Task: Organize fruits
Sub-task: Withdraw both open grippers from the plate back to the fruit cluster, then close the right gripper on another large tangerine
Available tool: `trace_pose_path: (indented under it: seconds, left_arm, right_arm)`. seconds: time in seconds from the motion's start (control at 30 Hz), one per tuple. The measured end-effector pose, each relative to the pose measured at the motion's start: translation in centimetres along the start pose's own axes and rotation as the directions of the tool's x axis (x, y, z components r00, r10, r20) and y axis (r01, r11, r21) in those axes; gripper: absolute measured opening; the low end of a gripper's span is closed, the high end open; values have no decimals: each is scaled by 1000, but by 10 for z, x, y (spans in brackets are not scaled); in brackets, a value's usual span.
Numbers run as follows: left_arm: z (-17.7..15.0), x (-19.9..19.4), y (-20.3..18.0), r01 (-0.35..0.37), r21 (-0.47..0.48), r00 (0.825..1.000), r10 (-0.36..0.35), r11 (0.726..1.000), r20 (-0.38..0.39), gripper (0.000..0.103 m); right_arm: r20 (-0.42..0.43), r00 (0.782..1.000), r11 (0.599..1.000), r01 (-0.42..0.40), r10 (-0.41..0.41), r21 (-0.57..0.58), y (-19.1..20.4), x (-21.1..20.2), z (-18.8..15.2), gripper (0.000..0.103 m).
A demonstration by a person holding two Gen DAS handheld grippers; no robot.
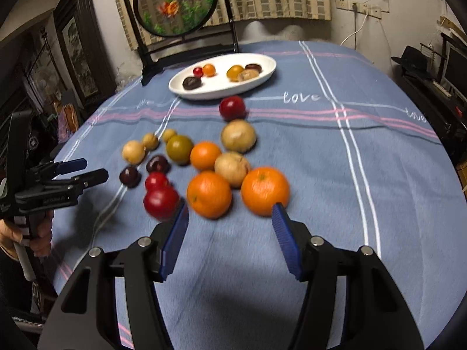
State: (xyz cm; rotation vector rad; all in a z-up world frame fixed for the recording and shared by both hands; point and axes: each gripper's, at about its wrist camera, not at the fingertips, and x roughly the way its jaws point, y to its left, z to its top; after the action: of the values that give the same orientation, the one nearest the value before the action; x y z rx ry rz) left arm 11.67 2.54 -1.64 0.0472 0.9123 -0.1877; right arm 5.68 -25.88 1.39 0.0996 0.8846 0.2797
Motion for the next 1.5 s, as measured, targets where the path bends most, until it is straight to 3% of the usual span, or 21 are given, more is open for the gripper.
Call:
trace_pose_path:
  seconds: [0.17,0.7,1.0,1.23,1.5]
  left_arm:
    - [-12,8,1,3,-37,1000,-4,999,-24,87]
    - [-12,17,-7,18,-34,998,-20,999,-51,87]
    - [-16,20,-11,15,-27,998,-16,1000,-57,87]
    - [-18,21,-8,20,-30,998,-22,999,-64,87]
    - [-18,18,-5,13,-30,998,-15,999,-60,87]
  right_arm:
    - [-31,998,998,-55,56,7,4,4,-11,60]
    - [-74,997,999,-38,36,-33,18,17,-12,60]
    - [-59,997,999,46,-45,10,-3,14,-7,60]
    - [-116,980,987,162,-163,-12,-20,30,-3,60]
    - [-136,972,981,189,-194,-48,-22,54,10,60]
